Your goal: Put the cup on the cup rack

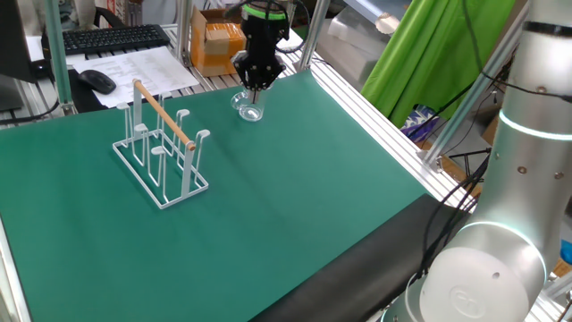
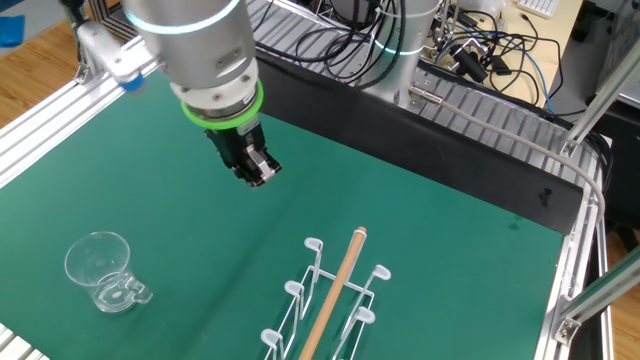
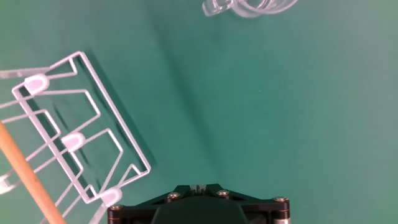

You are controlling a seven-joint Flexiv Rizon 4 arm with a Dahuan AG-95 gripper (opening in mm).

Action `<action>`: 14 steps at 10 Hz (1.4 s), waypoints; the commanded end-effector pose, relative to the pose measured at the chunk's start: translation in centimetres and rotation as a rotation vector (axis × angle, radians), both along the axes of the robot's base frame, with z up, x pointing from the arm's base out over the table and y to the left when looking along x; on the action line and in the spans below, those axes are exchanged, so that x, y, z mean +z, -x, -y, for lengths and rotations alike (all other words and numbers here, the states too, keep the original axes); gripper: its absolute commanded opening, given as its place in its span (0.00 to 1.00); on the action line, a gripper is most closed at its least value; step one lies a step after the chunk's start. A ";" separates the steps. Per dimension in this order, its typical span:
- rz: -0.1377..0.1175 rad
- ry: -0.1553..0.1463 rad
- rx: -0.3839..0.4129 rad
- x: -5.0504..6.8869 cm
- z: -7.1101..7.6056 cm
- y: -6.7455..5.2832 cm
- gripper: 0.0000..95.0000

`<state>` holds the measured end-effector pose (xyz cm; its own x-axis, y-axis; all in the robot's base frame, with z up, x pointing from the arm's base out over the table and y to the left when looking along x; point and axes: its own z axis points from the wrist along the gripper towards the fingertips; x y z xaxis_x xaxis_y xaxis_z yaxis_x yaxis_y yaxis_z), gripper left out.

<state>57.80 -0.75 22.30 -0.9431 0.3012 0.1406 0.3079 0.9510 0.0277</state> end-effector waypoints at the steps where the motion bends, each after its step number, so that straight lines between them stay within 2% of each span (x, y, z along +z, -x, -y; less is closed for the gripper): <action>1: 0.127 0.037 0.057 0.0 0.0 0.0 0.00; 3: 0.149 0.043 0.050 0.0 0.0 0.0 0.00; 5: 0.161 0.059 0.045 0.0 0.0 0.0 0.00; 8: 0.172 0.061 0.040 0.0 0.0 0.0 0.00; 9: 0.171 0.080 0.033 0.0 0.0 0.0 0.00; 10: 0.176 0.152 0.018 0.0 0.0 0.0 0.00; 11: 0.182 0.172 0.008 0.0 0.0 0.0 0.00; 12: 0.193 0.174 0.002 0.0 0.0 0.0 0.20; 14: 0.211 0.168 -0.004 -0.2 0.1 -0.3 0.20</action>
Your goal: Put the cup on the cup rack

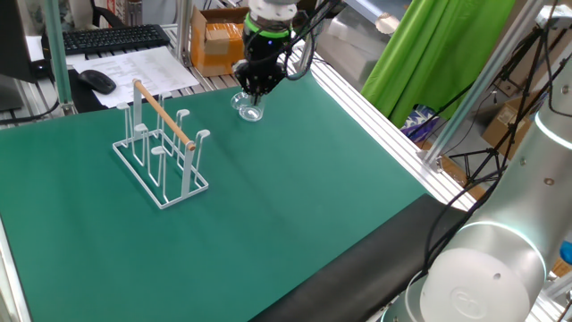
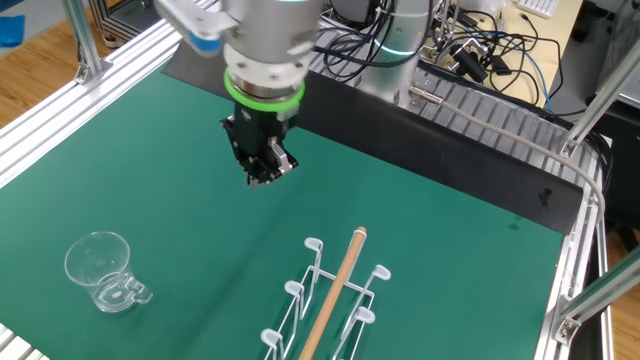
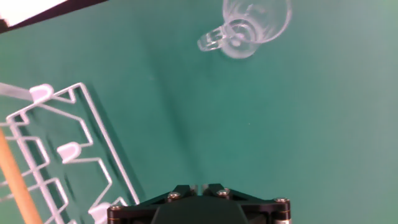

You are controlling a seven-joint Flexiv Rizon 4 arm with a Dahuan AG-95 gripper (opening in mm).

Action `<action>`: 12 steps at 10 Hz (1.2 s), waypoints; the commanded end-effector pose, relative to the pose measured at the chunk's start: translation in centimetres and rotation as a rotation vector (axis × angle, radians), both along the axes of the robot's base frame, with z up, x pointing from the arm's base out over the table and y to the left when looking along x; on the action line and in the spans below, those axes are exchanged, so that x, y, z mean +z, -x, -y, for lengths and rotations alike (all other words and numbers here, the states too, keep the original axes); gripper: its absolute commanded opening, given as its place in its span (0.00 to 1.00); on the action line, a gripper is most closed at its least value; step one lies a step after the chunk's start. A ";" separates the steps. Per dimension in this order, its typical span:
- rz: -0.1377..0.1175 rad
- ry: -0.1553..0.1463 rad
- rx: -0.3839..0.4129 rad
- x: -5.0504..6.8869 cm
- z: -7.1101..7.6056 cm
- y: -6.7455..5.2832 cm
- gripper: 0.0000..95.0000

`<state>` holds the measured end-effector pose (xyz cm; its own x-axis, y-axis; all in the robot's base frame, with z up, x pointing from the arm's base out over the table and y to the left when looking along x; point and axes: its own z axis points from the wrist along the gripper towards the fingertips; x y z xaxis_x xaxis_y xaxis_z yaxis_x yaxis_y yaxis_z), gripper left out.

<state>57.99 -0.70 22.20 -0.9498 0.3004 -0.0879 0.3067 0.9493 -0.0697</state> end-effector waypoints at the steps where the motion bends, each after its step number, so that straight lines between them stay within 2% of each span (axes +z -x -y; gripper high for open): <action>1: 0.025 0.003 -0.016 -0.4 0.3 -0.5 0.20; 2: 0.026 -0.001 -0.021 -0.6 0.5 -0.9 0.40; 3: 0.023 -0.004 -0.022 -0.8 1.2 -1.9 0.40; 4: 0.016 -0.020 -0.016 -0.5 2.0 -2.8 0.40; 5: 0.008 -0.030 -0.009 -0.1 2.4 -3.5 0.20; 6: 0.006 -0.029 -0.013 0.2 2.3 -4.1 0.20; 8: -0.015 -0.031 -0.012 0.4 2.4 -6.0 0.20; 9: -0.014 -0.029 -0.013 0.3 2.5 -6.2 0.20; 10: -0.013 -0.024 -0.012 0.1 2.8 -6.8 0.40; 11: -0.013 -0.024 -0.012 0.0 2.9 -6.9 0.40; 12: -0.013 -0.025 -0.010 -0.2 3.3 -7.5 0.40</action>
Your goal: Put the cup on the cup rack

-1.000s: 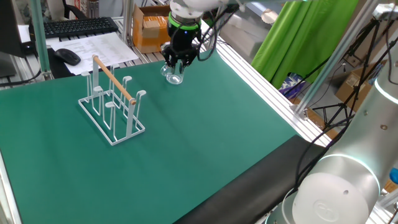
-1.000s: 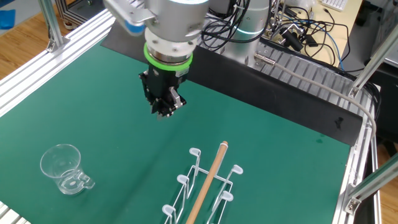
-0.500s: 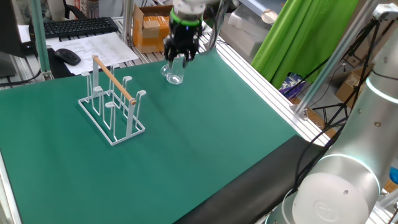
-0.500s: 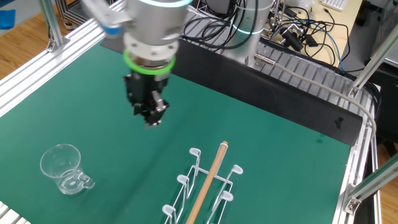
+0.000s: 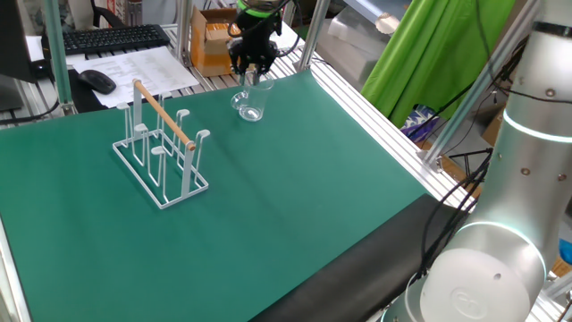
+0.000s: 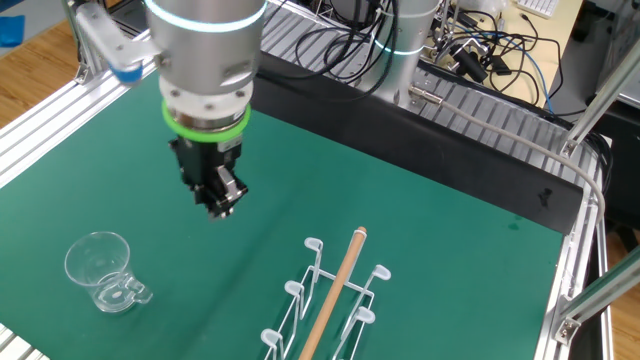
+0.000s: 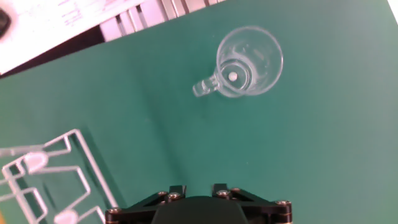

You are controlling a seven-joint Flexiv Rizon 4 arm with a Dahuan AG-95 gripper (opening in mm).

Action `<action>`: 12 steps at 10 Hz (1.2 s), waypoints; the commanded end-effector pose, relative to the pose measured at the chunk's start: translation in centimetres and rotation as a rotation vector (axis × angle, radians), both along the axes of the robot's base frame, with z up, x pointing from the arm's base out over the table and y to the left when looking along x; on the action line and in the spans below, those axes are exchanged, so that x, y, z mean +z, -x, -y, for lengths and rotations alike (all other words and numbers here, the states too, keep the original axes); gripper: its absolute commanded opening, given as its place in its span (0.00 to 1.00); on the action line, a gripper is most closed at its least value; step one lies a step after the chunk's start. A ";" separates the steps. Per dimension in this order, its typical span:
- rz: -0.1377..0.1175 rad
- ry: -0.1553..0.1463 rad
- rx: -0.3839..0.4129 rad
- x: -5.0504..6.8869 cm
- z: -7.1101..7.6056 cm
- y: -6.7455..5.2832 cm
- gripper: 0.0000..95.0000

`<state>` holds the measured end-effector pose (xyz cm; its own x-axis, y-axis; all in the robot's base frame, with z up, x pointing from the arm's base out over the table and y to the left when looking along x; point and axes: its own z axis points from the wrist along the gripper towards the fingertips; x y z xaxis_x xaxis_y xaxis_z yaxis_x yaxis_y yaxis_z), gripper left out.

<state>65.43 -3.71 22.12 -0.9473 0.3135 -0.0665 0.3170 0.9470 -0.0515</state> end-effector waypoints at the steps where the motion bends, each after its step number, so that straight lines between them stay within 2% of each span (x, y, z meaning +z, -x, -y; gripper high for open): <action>1: 0.002 0.001 0.011 -0.5 1.0 -0.8 0.40; 4: -0.009 0.000 0.035 -0.4 1.9 -2.0 0.40; 7: -0.030 -0.002 0.060 0.1 2.8 -4.0 0.40; 10: -0.031 -0.001 0.084 -0.4 3.9 -4.7 0.40; 12: -0.028 -0.007 0.110 -1.2 5.4 -5.4 0.40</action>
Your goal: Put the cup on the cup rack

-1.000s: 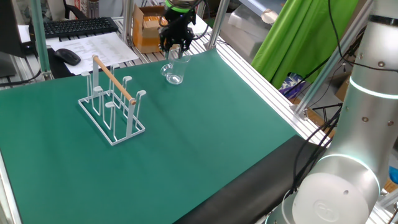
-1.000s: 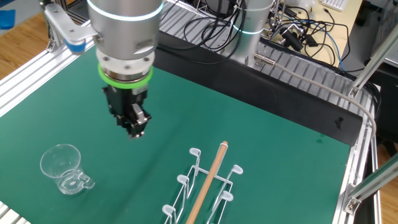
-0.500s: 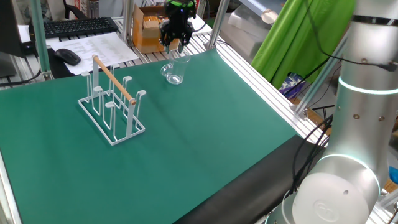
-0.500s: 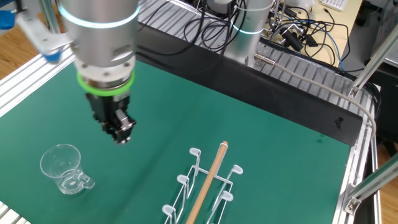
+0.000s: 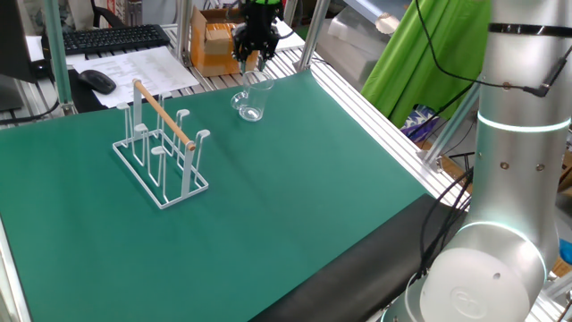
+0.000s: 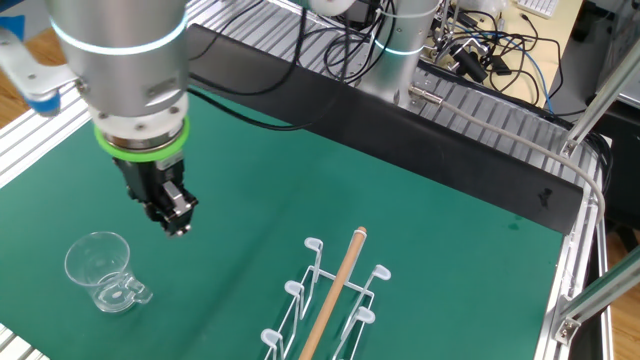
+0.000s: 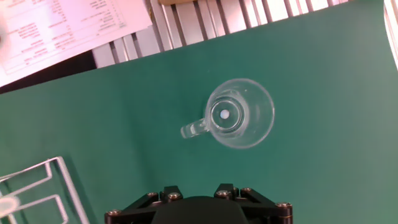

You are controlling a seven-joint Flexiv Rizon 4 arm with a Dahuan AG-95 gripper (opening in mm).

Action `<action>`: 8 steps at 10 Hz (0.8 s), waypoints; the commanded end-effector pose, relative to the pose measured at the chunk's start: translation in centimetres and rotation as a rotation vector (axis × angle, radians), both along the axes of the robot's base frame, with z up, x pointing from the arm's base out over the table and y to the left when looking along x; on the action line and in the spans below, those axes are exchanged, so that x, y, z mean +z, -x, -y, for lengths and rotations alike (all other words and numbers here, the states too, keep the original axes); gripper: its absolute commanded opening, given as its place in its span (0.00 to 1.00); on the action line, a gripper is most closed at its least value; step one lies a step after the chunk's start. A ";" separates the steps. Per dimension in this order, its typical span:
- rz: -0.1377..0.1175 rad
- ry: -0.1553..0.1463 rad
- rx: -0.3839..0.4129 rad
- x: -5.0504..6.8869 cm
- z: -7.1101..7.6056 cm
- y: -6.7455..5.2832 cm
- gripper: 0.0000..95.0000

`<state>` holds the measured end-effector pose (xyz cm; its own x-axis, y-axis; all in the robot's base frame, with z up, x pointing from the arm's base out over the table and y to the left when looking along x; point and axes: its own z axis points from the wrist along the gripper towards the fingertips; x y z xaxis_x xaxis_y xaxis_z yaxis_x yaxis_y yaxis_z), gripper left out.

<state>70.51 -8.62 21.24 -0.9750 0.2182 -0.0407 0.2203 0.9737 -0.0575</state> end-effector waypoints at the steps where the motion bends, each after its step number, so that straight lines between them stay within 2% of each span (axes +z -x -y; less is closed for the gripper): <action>1: -0.001 -0.006 0.018 -0.4 0.8 -0.5 0.40; 5: -0.004 -0.011 0.056 -0.7 2.3 -2.6 0.40; 8: -0.002 -0.016 0.055 -1.7 2.3 -3.3 0.40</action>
<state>74.07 -10.91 19.37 -0.9856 0.1662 -0.0316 0.1673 0.9851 -0.0398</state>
